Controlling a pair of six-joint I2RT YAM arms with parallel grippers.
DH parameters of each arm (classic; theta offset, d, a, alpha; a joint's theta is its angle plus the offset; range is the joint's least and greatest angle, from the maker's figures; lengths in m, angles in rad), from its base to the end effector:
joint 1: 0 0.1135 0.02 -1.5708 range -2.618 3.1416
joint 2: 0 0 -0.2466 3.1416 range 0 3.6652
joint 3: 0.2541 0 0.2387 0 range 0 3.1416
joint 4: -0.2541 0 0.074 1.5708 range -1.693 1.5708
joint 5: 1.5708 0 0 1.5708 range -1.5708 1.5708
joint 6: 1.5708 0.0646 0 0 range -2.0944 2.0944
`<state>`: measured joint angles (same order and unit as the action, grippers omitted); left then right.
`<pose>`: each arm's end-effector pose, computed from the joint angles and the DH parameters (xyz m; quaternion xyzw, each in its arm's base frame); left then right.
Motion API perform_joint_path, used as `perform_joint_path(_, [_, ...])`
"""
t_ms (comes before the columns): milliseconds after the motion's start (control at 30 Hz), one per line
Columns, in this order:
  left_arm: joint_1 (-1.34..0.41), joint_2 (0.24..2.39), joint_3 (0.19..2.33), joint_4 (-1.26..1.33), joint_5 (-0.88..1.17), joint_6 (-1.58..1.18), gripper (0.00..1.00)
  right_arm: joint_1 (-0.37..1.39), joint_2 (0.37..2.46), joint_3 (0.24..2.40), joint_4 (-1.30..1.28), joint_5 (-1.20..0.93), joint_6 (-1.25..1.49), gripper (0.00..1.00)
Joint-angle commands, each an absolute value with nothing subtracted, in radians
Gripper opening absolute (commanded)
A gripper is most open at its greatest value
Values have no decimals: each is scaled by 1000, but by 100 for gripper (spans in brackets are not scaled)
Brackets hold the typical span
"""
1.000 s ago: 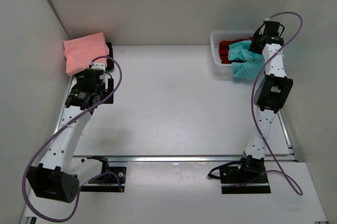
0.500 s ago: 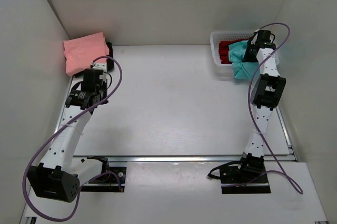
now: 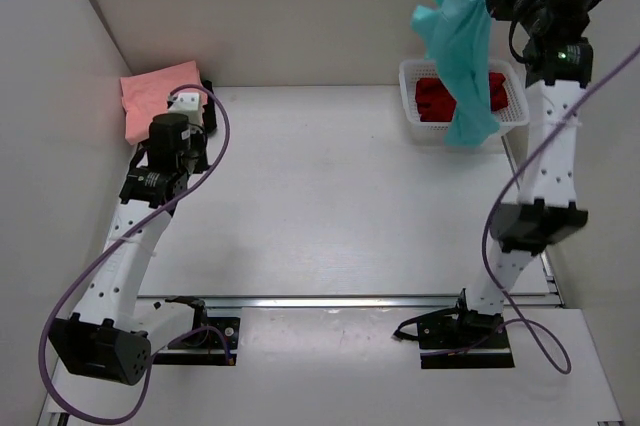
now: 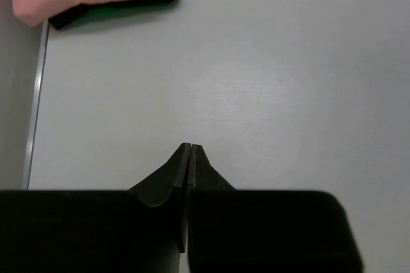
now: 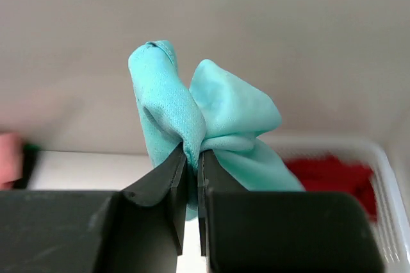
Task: Fold and stack the t-shirts
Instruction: Grab crumpled tshirt from bin with the right arm, then move the tshirt to the center of the board, then flatten out the tshirt
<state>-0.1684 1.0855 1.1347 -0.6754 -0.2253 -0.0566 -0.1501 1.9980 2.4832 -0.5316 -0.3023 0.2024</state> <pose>0.2427 -0.0266 0.3226 -0.0016 0.8864 0.0487 0.4604 0.4321 -0.0459 0.4925 0.0230 0.7222 0.1267 0.6796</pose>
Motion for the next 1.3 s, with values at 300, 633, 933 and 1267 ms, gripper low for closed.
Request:
perform_joint_path(300, [-160, 1019, 1174, -532, -51, -186, 14, 124, 1299, 1624, -175, -465, 313, 0])
perform_joint_path(633, [-195, 1014, 1151, -640, 86, -284, 31, 301, 1720, 1712, -710, -643, 243, 44])
perform_joint_path(933, [-276, 1095, 842, -355, 143, -544, 33, 285, 1609, 1441, -529, -647, 258, 49])
perform_joint_path(1267, [-426, 1443, 888, -233, 60, -590, 54, 379, 1753, 1428, -493, -405, 172, 56])
